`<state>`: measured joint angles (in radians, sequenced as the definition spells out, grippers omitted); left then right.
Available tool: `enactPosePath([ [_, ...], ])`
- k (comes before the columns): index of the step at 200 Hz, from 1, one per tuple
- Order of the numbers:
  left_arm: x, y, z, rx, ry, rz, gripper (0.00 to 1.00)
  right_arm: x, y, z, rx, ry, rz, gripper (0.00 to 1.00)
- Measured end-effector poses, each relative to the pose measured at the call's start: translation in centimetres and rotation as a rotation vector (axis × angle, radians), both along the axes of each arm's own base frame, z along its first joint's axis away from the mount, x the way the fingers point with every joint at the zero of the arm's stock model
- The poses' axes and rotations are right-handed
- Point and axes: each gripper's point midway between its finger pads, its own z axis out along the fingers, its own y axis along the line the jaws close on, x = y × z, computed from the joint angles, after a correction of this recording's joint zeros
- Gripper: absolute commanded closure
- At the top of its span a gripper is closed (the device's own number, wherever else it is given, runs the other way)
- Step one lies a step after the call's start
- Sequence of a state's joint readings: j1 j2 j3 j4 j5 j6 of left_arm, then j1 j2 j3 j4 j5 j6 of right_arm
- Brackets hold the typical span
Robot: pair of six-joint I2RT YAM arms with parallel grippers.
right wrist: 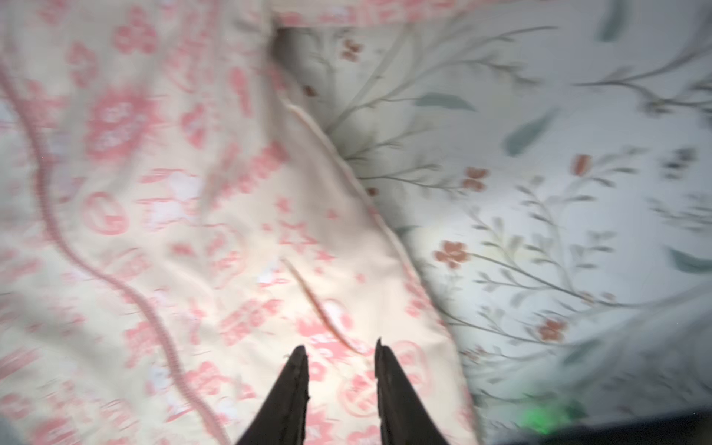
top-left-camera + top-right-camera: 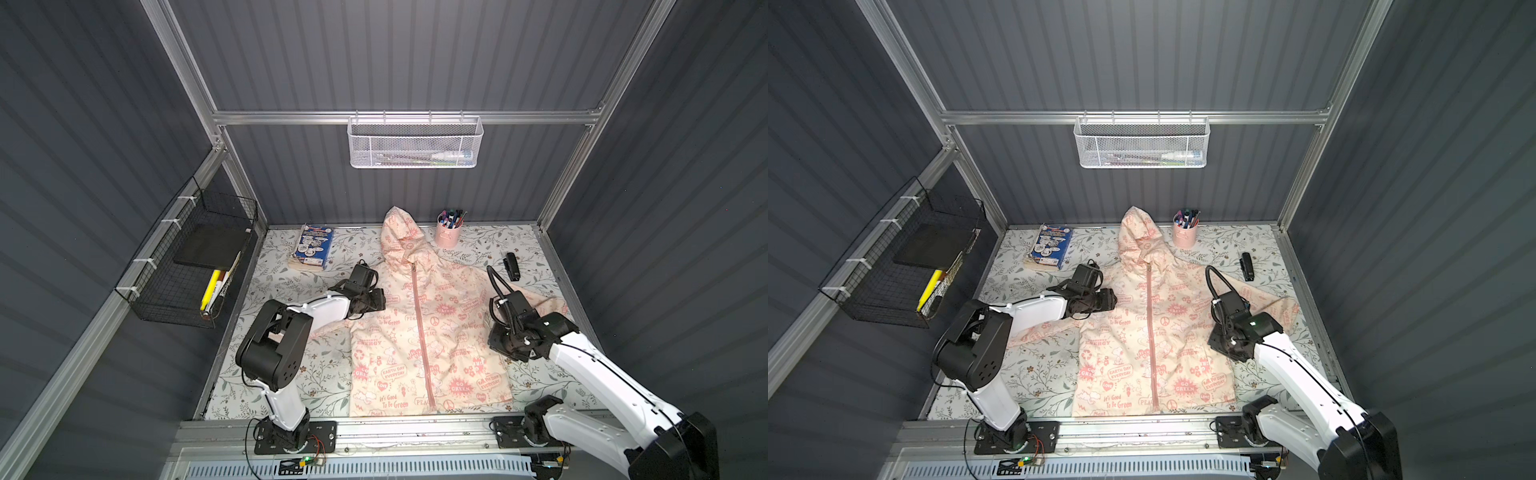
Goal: Unzip the jacket
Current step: Flatten out the jacket at the center of the board.
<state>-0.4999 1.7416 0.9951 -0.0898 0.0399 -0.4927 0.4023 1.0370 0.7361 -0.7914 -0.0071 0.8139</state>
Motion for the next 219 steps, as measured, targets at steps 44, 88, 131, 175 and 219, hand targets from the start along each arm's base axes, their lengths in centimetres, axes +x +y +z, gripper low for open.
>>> enactPosePath([
  [44, 1.5, -1.0, 0.7, -0.027, -0.024, -0.009, 0.49, 5.0, 3.8, -2.4, 0.049, 0.048, 0.102, 0.93],
  [88, 1.9, 0.4, -1.7, -0.012, 0.030, 0.046, 0.49, 10.1, 3.1, -5.3, 0.016, 0.092, 0.083, 1.00],
  [131, 2.9, 1.9, -2.3, -0.012, 0.032, 0.095, 0.49, 11.0, 0.7, -8.3, -0.031, 0.168, 0.022, 1.00],
  [175, 4.2, 2.7, -2.3, -0.010, 0.012, 0.102, 0.48, 10.7, 0.0, -8.3, -0.030, 0.161, -0.020, 1.00],
  [219, 5.6, 3.4, -2.3, -0.011, -0.007, 0.104, 0.48, 7.5, 0.3, -8.4, -0.024, 0.172, -0.029, 1.00],
])
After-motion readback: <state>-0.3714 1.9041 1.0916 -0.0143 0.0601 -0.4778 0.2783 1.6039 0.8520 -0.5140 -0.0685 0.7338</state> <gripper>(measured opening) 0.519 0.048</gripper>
